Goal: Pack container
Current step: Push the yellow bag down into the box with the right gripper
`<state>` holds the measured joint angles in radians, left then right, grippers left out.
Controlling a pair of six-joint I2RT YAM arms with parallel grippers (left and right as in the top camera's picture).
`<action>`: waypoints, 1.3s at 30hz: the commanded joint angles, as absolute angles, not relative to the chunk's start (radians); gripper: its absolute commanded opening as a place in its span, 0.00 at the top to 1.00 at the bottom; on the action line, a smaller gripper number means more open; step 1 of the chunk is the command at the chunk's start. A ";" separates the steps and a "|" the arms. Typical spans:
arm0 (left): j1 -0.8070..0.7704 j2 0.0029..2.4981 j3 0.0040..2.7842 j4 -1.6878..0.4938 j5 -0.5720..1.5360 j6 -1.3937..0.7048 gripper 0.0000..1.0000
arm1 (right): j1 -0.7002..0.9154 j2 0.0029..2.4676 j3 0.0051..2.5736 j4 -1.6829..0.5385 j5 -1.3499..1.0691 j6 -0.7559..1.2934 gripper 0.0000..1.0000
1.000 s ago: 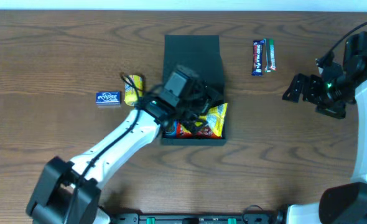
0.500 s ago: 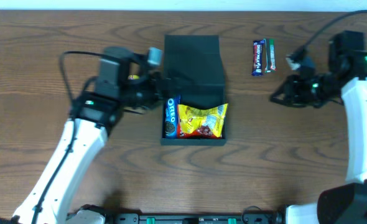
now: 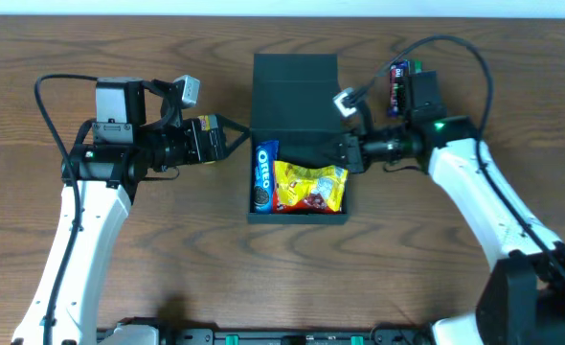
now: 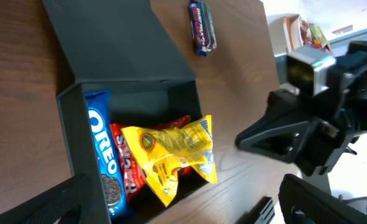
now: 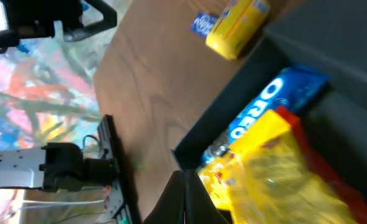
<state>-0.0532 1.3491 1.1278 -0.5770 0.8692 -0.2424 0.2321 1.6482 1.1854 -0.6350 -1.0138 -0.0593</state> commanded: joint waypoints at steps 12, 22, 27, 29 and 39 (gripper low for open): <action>-0.052 1.340 1.134 -0.598 0.879 -0.200 0.05 | 0.296 1.950 1.175 -0.631 -0.897 0.015 0.99; -0.052 1.340 1.134 -0.599 0.831 -0.201 0.05 | 0.294 1.942 1.205 -0.645 -0.893 0.033 0.99; -0.052 1.340 1.134 -0.599 0.827 -0.201 0.05 | 0.295 1.809 1.281 -0.745 -0.813 0.028 0.99; -0.052 1.340 1.134 -0.599 0.827 -0.200 0.05 | 0.295 1.737 1.286 -0.788 -0.735 0.028 0.99; -0.052 1.340 1.134 -0.601 0.805 -0.178 0.05 | 0.347 1.616 1.212 -0.962 -0.579 -0.038 0.99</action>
<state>-0.0532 1.3491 1.1278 -0.5983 0.8211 -0.2039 0.3130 1.6039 1.2629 -0.9821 -0.6243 -0.0151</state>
